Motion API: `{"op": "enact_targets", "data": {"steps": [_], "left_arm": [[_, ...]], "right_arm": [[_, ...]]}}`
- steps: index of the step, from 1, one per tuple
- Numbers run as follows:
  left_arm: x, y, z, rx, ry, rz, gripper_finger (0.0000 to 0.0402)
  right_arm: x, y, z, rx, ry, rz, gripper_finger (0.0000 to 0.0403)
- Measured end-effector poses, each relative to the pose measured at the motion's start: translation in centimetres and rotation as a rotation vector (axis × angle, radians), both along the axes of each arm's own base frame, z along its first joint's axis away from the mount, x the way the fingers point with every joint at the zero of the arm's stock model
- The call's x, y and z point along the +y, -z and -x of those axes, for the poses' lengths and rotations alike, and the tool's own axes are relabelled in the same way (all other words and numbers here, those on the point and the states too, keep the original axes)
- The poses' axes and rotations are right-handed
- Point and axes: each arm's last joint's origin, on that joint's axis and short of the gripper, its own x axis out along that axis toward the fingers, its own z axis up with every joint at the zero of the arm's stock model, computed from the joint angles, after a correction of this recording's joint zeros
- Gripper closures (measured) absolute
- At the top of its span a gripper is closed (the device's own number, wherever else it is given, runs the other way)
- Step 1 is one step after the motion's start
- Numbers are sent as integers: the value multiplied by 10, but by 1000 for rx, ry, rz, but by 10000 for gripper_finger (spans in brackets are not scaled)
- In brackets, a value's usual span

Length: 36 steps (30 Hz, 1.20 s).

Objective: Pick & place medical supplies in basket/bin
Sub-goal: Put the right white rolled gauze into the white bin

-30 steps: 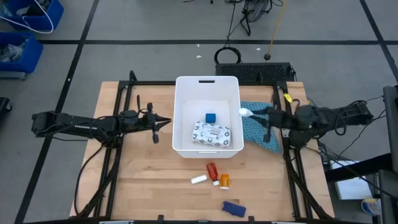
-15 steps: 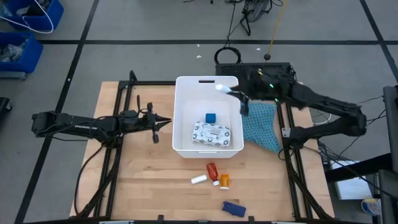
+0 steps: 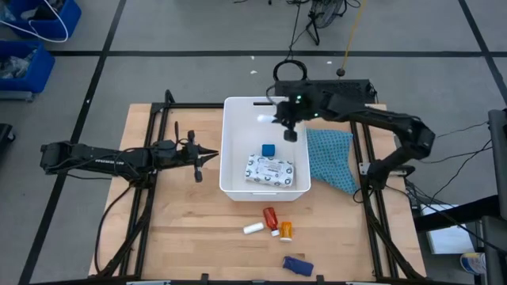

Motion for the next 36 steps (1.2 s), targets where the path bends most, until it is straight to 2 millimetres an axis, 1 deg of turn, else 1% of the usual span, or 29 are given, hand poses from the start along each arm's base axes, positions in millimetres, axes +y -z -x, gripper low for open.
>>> {"op": "enact_targets", "data": {"steps": [4, 9, 11, 19, 21, 23, 27, 29, 32, 36], "left_arm": [[0, 0, 0, 2, 1, -6, 364], [0, 0, 0, 4, 3, -14, 364], [0, 0, 0, 5, 4, -20, 364], [0, 0, 0, 5, 4, -20, 364], [0, 0, 0, 6, 4, -20, 364], [0, 0, 0, 7, 4, -20, 364], [0, 0, 0, 11, 5, -26, 364], [0, 0, 0, 10, 5, -26, 364], [0, 1, 0, 14, 2, -26, 364], [0, 1, 0, 14, -1, -27, 364]], "right_arm": [[-4, 24, -6, 128, -55, 19, 384], [-6, 48, -7, 295, -110, 36, 384], [-7, 56, -9, 329, -120, 25, 384], [-12, 79, -17, 404, -82, -5, 382], [-11, 80, -19, 396, -65, -11, 381], [-9, 74, -22, 356, -63, 9, 381], [-1, 60, -24, 302, -142, 124, 383], [4, 56, -25, 284, -175, 156, 383], [15, 54, -30, 278, -254, 218, 384], [26, 60, -38, 319, -299, 270, 384]]}}
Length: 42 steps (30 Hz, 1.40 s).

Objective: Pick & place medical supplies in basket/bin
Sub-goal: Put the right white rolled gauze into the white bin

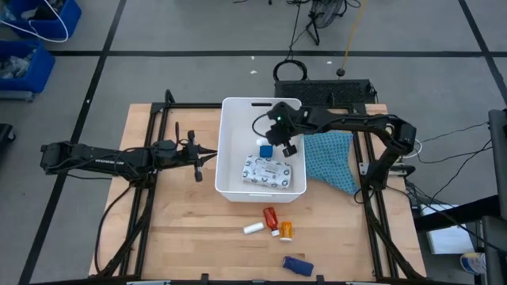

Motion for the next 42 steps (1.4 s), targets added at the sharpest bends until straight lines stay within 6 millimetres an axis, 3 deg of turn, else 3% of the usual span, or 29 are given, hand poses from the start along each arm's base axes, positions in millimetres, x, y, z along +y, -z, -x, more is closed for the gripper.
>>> {"op": "enact_targets", "data": {"steps": [9, 18, 26, 39, 42], "left_arm": [[0, 0, 0, 1, 0, 0, 364], [0, 0, 0, 1, 4, 1, 364], [0, 0, 0, 1, 8, 1, 364], [0, 0, 0, 0, 7, 1, 364], [0, 0, 0, 0, 7, 0, 364]], "right_arm": [[9, 5, -10, -15, -70, 21, 384], [-2, 52, -23, 82, 24, -92, 384], [-5, 73, -28, 116, 64, -135, 383], [-2, 47, -37, -77, 83, -105, 385], [1, 44, -37, -107, 64, -163, 385]]}}
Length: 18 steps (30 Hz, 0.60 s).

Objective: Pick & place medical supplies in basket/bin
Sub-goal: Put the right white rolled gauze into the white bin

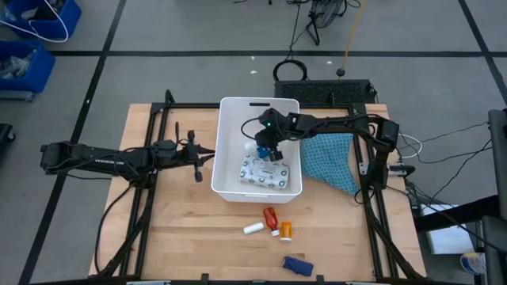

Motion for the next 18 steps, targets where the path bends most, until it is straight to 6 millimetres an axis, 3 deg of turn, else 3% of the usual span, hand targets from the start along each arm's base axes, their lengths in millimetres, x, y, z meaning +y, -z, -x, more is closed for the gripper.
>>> {"op": "enact_targets", "data": {"steps": [9, 18], "left_arm": [[0, 0, 0, 2, 0, -6, 364], [0, 0, 0, 0, -1, 0, 364]], "right_arm": [[26, 1, -4, 20, -56, -101, 384], [17, 11, -1, 48, 6, -128, 383]]}}
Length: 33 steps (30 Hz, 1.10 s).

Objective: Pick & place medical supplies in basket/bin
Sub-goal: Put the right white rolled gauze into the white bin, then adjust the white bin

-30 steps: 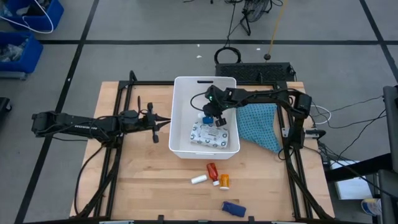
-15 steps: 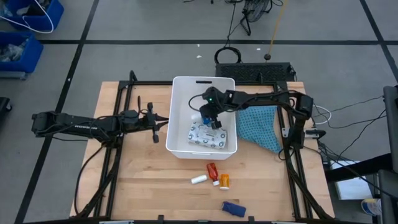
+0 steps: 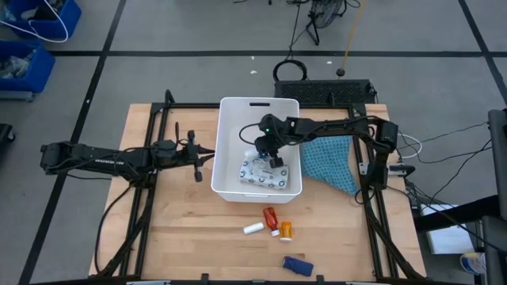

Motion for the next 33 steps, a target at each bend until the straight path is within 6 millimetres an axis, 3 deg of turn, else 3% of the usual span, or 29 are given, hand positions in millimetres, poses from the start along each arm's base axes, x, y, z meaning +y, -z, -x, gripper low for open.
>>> {"op": "enact_targets", "data": {"steps": [3, 12, 23, 28, 33], "left_arm": [[0, 0, 0, 0, 0, 1, 364], [0, 0, 0, 0, 1, 1, 364], [0, 0, 0, 0, 1, 1, 364], [0, 0, 0, 0, 1, 1, 364], [0, 0, 0, 0, 2, 1, 364]], "right_arm": [[-1, 8, -1, 23, 19, 7, 383], [-1, 8, 0, 27, 50, 0, 373], [-1, -4, -1, -46, 82, 0, 243], [5, -10, -1, -64, 68, 8, 217], [9, -34, 4, -126, 75, 65, 205]]}}
